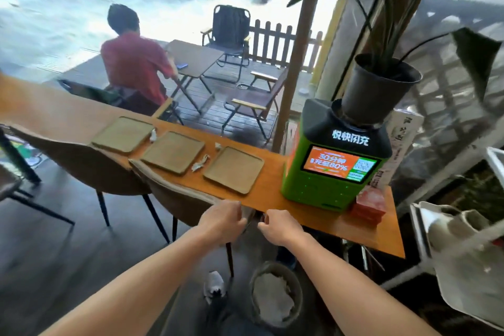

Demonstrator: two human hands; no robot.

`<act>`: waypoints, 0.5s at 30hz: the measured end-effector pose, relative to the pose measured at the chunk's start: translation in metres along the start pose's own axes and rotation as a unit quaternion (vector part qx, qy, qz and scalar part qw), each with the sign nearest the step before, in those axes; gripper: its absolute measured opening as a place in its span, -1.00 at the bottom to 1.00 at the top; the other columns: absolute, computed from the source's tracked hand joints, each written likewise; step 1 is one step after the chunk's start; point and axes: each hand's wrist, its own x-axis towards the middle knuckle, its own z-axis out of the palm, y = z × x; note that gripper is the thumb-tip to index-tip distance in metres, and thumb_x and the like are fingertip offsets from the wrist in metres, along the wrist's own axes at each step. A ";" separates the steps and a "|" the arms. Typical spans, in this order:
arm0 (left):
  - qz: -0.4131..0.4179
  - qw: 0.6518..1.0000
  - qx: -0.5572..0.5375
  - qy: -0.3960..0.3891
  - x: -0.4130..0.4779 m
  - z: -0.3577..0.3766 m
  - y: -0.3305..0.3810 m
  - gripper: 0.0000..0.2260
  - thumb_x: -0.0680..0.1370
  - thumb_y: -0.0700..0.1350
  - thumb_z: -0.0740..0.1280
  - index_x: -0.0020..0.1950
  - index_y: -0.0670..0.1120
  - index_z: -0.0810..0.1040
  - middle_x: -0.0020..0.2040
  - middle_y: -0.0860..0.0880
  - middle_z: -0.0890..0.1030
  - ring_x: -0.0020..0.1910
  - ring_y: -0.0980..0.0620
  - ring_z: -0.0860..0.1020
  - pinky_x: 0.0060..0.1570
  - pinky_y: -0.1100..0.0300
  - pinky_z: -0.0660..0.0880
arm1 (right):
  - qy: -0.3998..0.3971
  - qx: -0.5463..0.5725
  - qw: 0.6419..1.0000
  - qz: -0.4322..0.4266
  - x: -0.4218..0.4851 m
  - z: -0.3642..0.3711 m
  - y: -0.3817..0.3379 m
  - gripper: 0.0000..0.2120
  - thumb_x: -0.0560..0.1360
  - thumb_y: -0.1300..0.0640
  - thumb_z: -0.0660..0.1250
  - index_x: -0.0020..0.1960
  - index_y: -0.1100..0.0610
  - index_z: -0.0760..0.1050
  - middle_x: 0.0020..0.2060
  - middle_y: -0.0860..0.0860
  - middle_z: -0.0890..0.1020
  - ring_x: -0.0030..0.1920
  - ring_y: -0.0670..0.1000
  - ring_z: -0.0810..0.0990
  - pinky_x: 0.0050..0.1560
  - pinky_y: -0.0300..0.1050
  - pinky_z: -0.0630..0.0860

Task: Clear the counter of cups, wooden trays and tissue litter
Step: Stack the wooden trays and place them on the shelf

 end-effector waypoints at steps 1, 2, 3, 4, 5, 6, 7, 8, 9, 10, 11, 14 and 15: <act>0.007 1.000 -0.006 0.003 0.015 -0.006 -0.004 -0.86 0.50 0.02 0.28 -0.14 -0.04 0.50 -0.07 -0.05 0.59 -0.06 -0.06 0.57 -0.12 0.07 0.48 | -0.003 0.002 1.000 0.007 0.013 -0.001 -0.004 -0.68 0.52 -0.15 0.24 0.07 0.07 0.54 0.11 0.11 0.63 0.09 0.16 0.60 -0.05 -0.03 0.48; 0.012 1.000 -0.007 0.005 0.031 -0.012 -0.009 -0.86 0.49 0.04 0.27 -0.14 -0.02 0.49 -0.07 -0.05 0.59 -0.05 -0.06 0.57 -0.11 0.06 0.48 | -0.005 0.003 1.000 0.015 0.028 -0.002 -0.008 -0.66 0.52 -0.16 0.23 0.08 0.08 0.54 0.11 0.11 0.62 0.09 0.17 0.59 -0.04 -0.03 0.48; 0.013 1.000 -0.005 0.005 0.048 -0.018 -0.015 -0.84 0.49 0.06 0.27 -0.12 -0.02 0.51 -0.05 -0.05 0.60 -0.03 -0.07 0.57 -0.08 0.05 0.51 | -0.007 0.005 1.000 0.021 0.044 -0.004 -0.013 -0.65 0.52 -0.16 0.23 0.10 0.08 0.53 0.12 0.11 0.62 0.10 0.17 0.59 -0.03 -0.03 0.48; 0.007 1.000 0.000 0.002 0.066 -0.022 -0.023 -0.83 0.49 0.06 0.27 -0.10 -0.02 0.53 -0.03 -0.05 0.60 -0.02 -0.08 0.58 -0.05 0.05 0.52 | -0.009 0.005 1.000 0.026 0.061 -0.006 -0.017 -0.65 0.52 -0.16 0.23 0.10 0.08 0.53 0.13 0.12 0.61 0.11 0.18 0.58 -0.02 -0.03 0.48; -0.001 1.000 0.006 -0.005 0.086 -0.025 -0.032 -0.83 0.49 0.06 0.26 -0.08 -0.01 0.53 -0.01 -0.06 0.60 0.00 -0.09 0.58 -0.03 0.04 0.53 | -0.009 0.006 0.999 0.031 0.079 -0.008 -0.022 -0.65 0.53 -0.16 0.22 0.11 0.08 0.52 0.14 0.12 0.61 0.12 0.18 0.58 -0.01 -0.03 0.47; -0.008 1.000 0.010 -0.013 0.105 -0.027 -0.042 -0.84 0.49 0.06 0.26 -0.08 -0.01 0.52 0.00 -0.06 0.60 0.01 -0.10 0.58 -0.02 0.03 0.54 | -0.008 0.005 0.999 0.035 0.098 -0.010 -0.026 -0.66 0.53 -0.15 0.22 0.11 0.08 0.52 0.14 0.12 0.61 0.13 0.19 0.58 -0.01 -0.03 0.47; -0.013 1.000 0.013 -0.025 0.124 -0.028 -0.054 -0.86 0.49 0.05 0.25 -0.08 0.00 0.49 0.02 -0.07 0.60 0.02 -0.12 0.58 0.00 0.01 0.54 | -0.005 0.002 0.999 0.040 0.116 -0.012 -0.031 -0.67 0.53 -0.14 0.22 0.11 0.08 0.52 0.14 0.13 0.61 0.13 0.19 0.58 -0.01 -0.03 0.47; -0.021 0.999 0.015 -0.039 0.143 -0.029 -0.066 -0.87 0.50 0.04 0.23 -0.09 0.01 0.48 0.03 -0.08 0.60 0.04 -0.14 0.59 0.02 0.00 0.54 | -0.004 -0.003 0.999 0.046 0.134 -0.012 -0.035 -0.68 0.53 -0.12 0.21 0.12 0.08 0.51 0.14 0.13 0.61 0.14 0.20 0.58 -0.03 -0.03 0.46; -0.031 0.998 0.015 -0.055 0.162 -0.030 -0.079 -0.88 0.50 0.04 0.22 -0.10 0.02 0.46 0.03 -0.08 0.61 0.04 -0.14 0.59 0.03 0.00 0.54 | -0.006 -0.009 0.998 0.055 0.150 -0.012 -0.039 -0.69 0.53 -0.09 0.21 0.13 0.08 0.51 0.14 0.13 0.61 0.14 0.20 0.59 -0.06 -0.03 0.44; -0.044 0.997 0.014 -0.069 0.179 -0.029 -0.092 -0.87 0.50 0.04 0.21 -0.10 0.01 0.46 0.04 -0.08 0.61 0.04 -0.13 0.59 0.02 0.01 0.54 | -0.011 -0.017 0.998 0.063 0.165 -0.012 -0.043 -0.70 0.52 -0.06 0.21 0.14 0.08 0.50 0.14 0.12 0.61 0.14 0.20 0.59 -0.08 -0.04 0.43; -0.058 0.995 0.015 -0.083 0.194 -0.029 -0.104 -0.85 0.51 0.04 0.22 -0.08 -0.02 0.48 0.04 -0.09 0.62 0.03 -0.13 0.58 0.02 0.02 0.54 | -0.017 -0.025 0.997 0.071 0.179 -0.011 -0.047 -0.70 0.52 -0.04 0.21 0.16 0.07 0.50 0.15 0.12 0.61 0.14 0.21 0.59 -0.08 -0.04 0.43; -0.102 0.990 0.007 -0.102 0.233 -0.025 -0.134 -0.78 0.51 0.03 0.24 0.05 -0.07 0.51 0.08 -0.13 0.59 0.11 -0.17 0.57 0.02 0.03 0.51 | -0.029 -0.021 0.995 0.097 0.215 -0.006 -0.057 -0.65 0.54 -0.05 0.21 0.27 0.05 0.46 0.19 0.10 0.57 0.20 0.20 0.57 0.05 0.00 0.49; -0.114 0.988 0.000 -0.103 0.243 -0.023 -0.141 -0.78 0.51 0.01 0.24 0.07 -0.07 0.50 0.10 -0.14 0.57 0.13 -0.18 0.55 0.02 0.01 0.50 | -0.032 -0.008 0.993 0.112 0.224 -0.004 -0.060 -0.64 0.55 -0.07 0.21 0.28 0.06 0.44 0.20 0.10 0.56 0.21 0.20 0.56 0.10 0.02 0.50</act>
